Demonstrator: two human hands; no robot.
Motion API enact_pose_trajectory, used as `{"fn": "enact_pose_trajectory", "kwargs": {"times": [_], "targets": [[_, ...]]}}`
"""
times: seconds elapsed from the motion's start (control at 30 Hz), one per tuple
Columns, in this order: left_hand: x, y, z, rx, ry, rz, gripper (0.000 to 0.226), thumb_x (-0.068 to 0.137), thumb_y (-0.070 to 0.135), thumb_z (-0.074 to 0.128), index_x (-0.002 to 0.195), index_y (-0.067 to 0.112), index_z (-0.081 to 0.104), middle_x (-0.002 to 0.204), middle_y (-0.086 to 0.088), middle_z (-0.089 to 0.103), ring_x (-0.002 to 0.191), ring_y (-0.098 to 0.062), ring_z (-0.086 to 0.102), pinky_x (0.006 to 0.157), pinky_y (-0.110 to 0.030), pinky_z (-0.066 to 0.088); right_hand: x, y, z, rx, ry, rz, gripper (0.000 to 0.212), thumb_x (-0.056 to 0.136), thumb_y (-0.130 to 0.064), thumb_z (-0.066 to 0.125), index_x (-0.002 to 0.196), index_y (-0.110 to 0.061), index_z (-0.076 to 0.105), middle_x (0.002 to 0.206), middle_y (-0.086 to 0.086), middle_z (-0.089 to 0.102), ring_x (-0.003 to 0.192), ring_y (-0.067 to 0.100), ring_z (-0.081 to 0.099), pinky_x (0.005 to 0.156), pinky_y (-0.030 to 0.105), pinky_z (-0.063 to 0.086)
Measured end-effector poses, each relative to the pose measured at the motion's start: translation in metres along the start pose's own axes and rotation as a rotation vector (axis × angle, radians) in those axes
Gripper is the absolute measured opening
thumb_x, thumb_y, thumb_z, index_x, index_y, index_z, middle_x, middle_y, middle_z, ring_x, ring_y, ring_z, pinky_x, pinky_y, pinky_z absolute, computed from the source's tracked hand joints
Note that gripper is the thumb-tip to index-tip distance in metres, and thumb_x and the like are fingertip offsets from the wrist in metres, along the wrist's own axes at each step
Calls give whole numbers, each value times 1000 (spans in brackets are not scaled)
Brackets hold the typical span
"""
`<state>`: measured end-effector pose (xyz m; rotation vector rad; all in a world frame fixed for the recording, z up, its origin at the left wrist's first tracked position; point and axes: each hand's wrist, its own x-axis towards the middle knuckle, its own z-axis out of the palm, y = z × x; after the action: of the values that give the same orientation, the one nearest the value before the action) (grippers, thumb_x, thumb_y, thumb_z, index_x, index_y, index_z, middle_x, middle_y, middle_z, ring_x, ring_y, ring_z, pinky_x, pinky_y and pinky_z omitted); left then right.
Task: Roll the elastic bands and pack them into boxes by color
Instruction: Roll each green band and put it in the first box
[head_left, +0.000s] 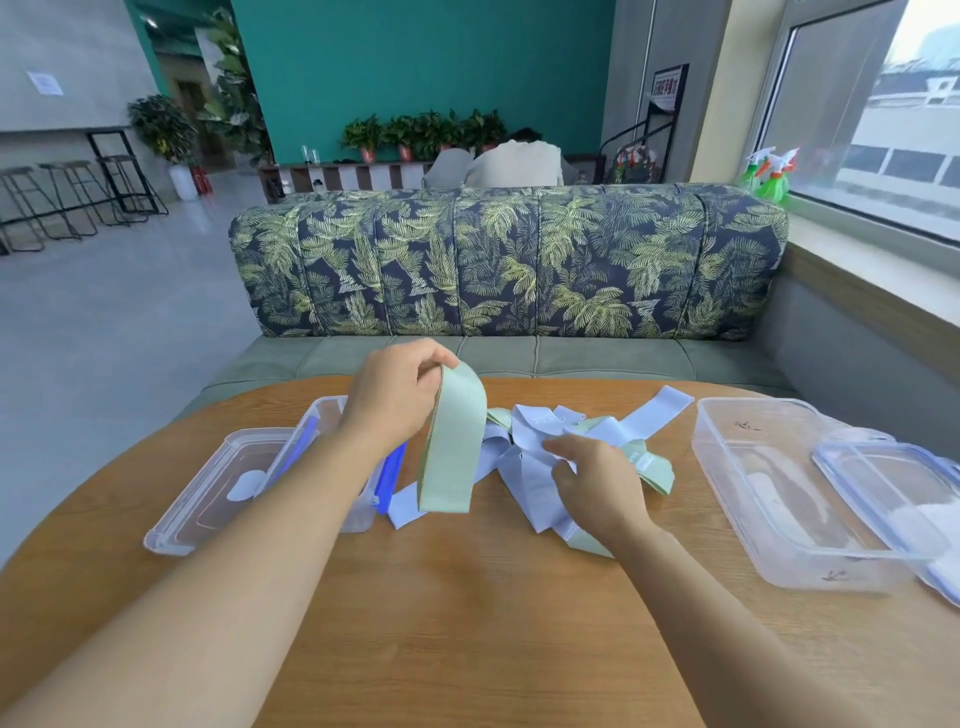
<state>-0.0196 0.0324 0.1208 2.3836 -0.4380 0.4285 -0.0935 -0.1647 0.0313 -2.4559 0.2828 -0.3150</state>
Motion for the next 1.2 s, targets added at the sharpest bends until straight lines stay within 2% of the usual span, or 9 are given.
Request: {"fn": "enact_pose_trajectory", "kwargs": {"times": [0.1,0.2,0.3,0.43,0.53,0.73,0.9,1.03,1.2], "targets": [[-12,3,1,-269,-74,-16,29,92,0,52,90,23,69,90,7,72,68,-1,60,61,-16,42,-1,-9,-4,279,-29,68,22,92,-13,52,100,-2,70,104,18,71,105,35,62,90,46,51],[-24,2,3,-382,-145,-24,34,94,-1,51,85,27,67,89,12,71,70,-3,60,63,-18,44,-4,-17,-11,526,-106,123,20,95,-18,56,87,-8,72,95,17,73,96,34,66,81,34,51],[-35,2,5,-439,-199,-32,36,94,-3,52,84,28,67,90,15,71,83,-11,64,75,-22,48,-9,-25,-18,646,-187,170,23,99,-29,54,94,-14,70,96,6,75,93,19,68,76,24,48],[-50,9,10,-509,-284,-53,28,94,-4,53,87,19,68,90,5,73,68,3,63,65,-13,47,-13,-32,-23,718,-335,306,46,100,-46,43,95,-11,72,90,3,76,89,18,70,88,34,50],[-62,13,12,-615,-366,-81,21,92,-8,55,91,9,68,88,4,72,65,7,63,63,-8,45,-15,-35,-24,832,-451,412,62,100,-56,36,105,-4,70,97,10,74,83,22,68,72,32,51],[-76,13,12,-649,-551,-141,18,72,1,68,78,18,71,79,2,73,78,-8,66,83,-20,50,-16,-40,-22,1179,-341,303,16,98,-7,50,98,-1,64,91,16,70,78,27,67,74,35,54],[-67,8,13,-986,-529,-658,7,70,21,62,74,17,58,86,-9,69,79,-26,65,80,-34,47,-21,-45,-27,1233,-310,155,18,93,9,47,92,-5,57,70,9,72,57,20,68,52,26,55],[-57,15,16,-1107,-624,-695,55,84,64,54,102,14,67,92,-5,68,87,-22,62,83,-36,48,-27,-41,-22,1109,-367,46,22,90,2,56,109,-4,64,97,20,70,81,31,65,75,41,56],[-49,34,22,-1203,-293,-580,13,96,23,58,96,13,65,94,-10,69,78,-20,64,74,-32,52,-38,-37,-22,953,-379,84,20,89,3,58,99,-12,67,88,6,72,71,17,66,56,21,49]]}}
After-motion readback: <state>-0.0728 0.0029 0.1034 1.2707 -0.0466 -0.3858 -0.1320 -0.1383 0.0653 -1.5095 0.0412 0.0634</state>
